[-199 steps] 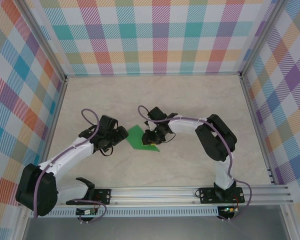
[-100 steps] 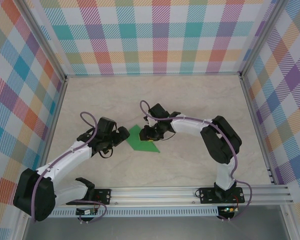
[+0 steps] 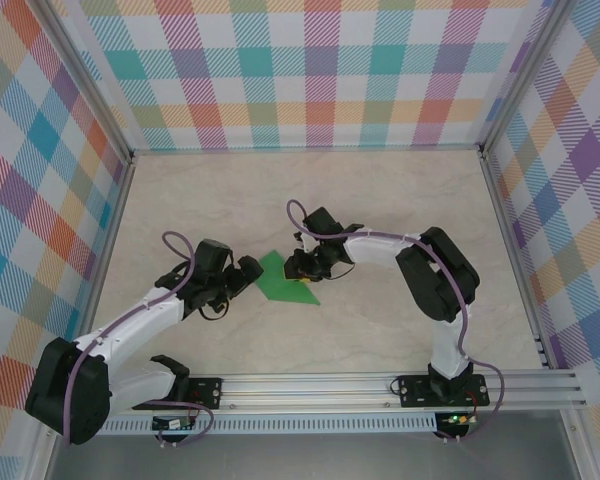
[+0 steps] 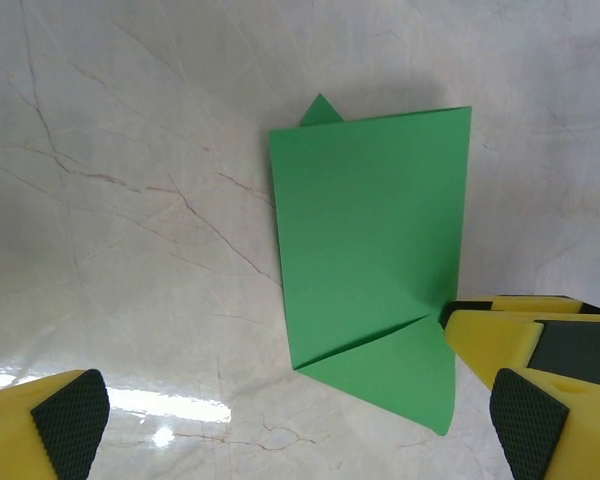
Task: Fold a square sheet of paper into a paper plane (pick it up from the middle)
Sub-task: Fold the wing for the fifth time at the center of the table.
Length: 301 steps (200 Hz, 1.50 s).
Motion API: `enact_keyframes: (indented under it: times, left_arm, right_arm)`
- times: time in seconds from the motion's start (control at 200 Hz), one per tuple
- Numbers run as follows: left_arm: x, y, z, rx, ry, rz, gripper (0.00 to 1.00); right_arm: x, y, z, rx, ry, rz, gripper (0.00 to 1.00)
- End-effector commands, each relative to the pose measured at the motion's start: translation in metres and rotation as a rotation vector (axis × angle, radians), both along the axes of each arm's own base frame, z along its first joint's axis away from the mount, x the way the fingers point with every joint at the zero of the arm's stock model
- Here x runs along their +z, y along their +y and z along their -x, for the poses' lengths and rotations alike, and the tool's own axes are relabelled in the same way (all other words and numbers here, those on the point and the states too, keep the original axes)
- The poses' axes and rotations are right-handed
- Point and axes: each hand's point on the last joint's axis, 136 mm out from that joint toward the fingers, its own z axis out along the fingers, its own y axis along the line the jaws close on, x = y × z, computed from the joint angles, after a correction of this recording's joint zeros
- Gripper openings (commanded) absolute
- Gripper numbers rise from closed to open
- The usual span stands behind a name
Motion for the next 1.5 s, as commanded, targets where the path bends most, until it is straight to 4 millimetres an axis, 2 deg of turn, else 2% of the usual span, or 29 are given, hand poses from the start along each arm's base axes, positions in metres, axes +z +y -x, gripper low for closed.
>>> enact_keyframes:
  times: [0.0, 0.155, 0.39, 0.675, 0.885, 1.0, 1.245, 1.37, 1.41, 1.5]
  left_arm:
    - [0.001, -0.014, 0.0, -0.01, -0.007, 0.075, 1.0]
    - [-0.003, -0.026, 0.005, -0.018, 0.009, 0.111, 0.98]
    - [-0.014, -0.047, 0.01, -0.027, 0.055, 0.159, 0.84]
    - [-0.027, -0.065, 0.004, -0.021, 0.087, 0.165, 0.59]
    - [-0.029, -0.071, -0.004, -0.017, 0.078, 0.166, 0.5]
    - [-0.03, -0.074, -0.009, -0.025, 0.076, 0.157, 0.39]
    - [-0.037, -0.08, -0.014, -0.04, 0.085, 0.16, 0.36]
    - [-0.034, -0.085, -0.019, -0.05, 0.067, 0.174, 0.33]
    - [-0.032, -0.087, -0.021, -0.053, 0.059, 0.177, 0.3]
    - [-0.027, -0.092, -0.025, -0.076, 0.044, 0.184, 0.17]
  right_arm:
    - [-0.006, 0.001, 0.001, 0.001, 0.019, -0.013, 0.33]
    - [-0.013, -0.002, 0.002, -0.004, 0.028, 0.001, 0.33]
    - [-0.02, -0.011, 0.001, -0.057, 0.095, -0.05, 0.32]
    - [-0.019, -0.021, -0.005, -0.12, 0.179, -0.139, 0.32]
    - [-0.016, -0.022, -0.006, -0.126, 0.202, -0.171, 0.33]
    - [-0.017, -0.022, -0.007, -0.133, 0.214, -0.183, 0.33]
    - [-0.015, -0.025, -0.009, -0.143, 0.229, -0.207, 0.33]
    - [-0.012, -0.025, -0.01, -0.144, 0.229, -0.216, 0.33]
    - [-0.011, -0.025, -0.01, -0.143, 0.227, -0.221, 0.33]
    - [-0.001, -0.024, -0.013, -0.126, 0.188, -0.239, 0.35]
